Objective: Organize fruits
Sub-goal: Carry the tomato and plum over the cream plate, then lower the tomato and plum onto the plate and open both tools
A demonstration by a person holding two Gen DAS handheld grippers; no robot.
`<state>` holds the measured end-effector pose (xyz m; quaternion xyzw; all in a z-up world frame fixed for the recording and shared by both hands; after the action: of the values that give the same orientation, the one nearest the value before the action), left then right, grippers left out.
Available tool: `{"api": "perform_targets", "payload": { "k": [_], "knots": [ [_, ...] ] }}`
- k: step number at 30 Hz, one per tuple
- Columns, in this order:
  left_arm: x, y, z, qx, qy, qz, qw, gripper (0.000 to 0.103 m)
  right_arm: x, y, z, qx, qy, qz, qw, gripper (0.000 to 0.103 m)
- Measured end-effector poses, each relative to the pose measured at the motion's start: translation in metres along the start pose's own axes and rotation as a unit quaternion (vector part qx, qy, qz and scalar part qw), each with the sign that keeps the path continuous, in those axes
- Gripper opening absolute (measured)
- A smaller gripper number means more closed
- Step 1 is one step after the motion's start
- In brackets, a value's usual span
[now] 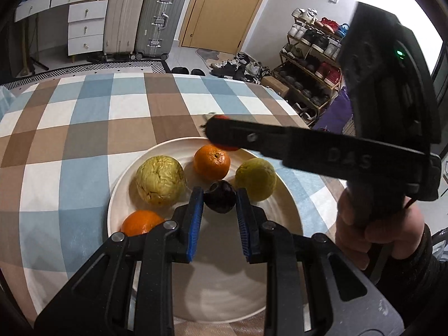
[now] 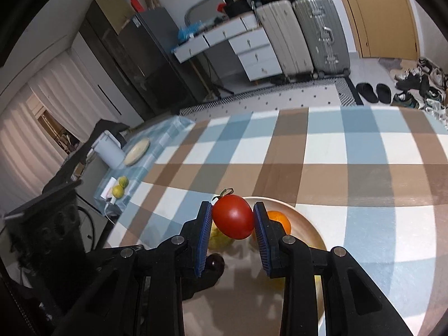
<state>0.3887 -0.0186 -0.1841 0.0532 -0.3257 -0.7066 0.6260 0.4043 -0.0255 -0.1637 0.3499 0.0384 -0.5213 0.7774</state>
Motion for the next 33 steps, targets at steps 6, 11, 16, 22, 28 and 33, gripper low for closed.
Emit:
{"api": "perform_targets", "payload": {
  "k": [6,11,16,22,28,33],
  "knots": [
    [-0.007,0.000,-0.013,-0.009,0.002,0.001,1.0000,0.021,0.008,0.000,-0.023,-0.021,0.002,-0.008,1.000,0.031],
    [-0.009,0.002,-0.014,-0.006,-0.002,0.007,1.0000,0.021,0.011,0.000,-0.032,-0.024,-0.009,-0.009,1.000,0.031],
    [-0.010,0.003,-0.014,-0.004,0.000,0.009,1.0000,0.021,0.011,0.001,-0.031,-0.019,-0.005,-0.010,1.000,0.034],
    [-0.010,0.001,-0.002,-0.001,0.004,0.019,0.9998,0.025,0.009,0.001,-0.007,0.009,-0.012,-0.008,1.000,0.050],
    [0.005,-0.002,0.030,0.020,0.012,0.009,0.9997,0.036,0.009,-0.011,0.049,0.070,-0.037,-0.019,0.997,0.081],
    [0.016,-0.013,0.068,0.052,0.040,0.000,0.9978,0.072,-0.006,-0.040,0.096,0.112,-0.060,0.000,0.992,0.095]
  ]
}}
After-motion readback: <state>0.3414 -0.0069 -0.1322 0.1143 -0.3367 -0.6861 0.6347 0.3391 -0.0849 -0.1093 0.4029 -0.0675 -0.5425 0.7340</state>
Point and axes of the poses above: each gripper's, at about its wrist camera, not at the fingertips, and z roughly against the way its jaws point, x to its right, y to its top, the point moved 10 cm from there along -z, roughly the way its jaws point, and after that the axes turned 8 degrees about -x, right-handed, at the moved point
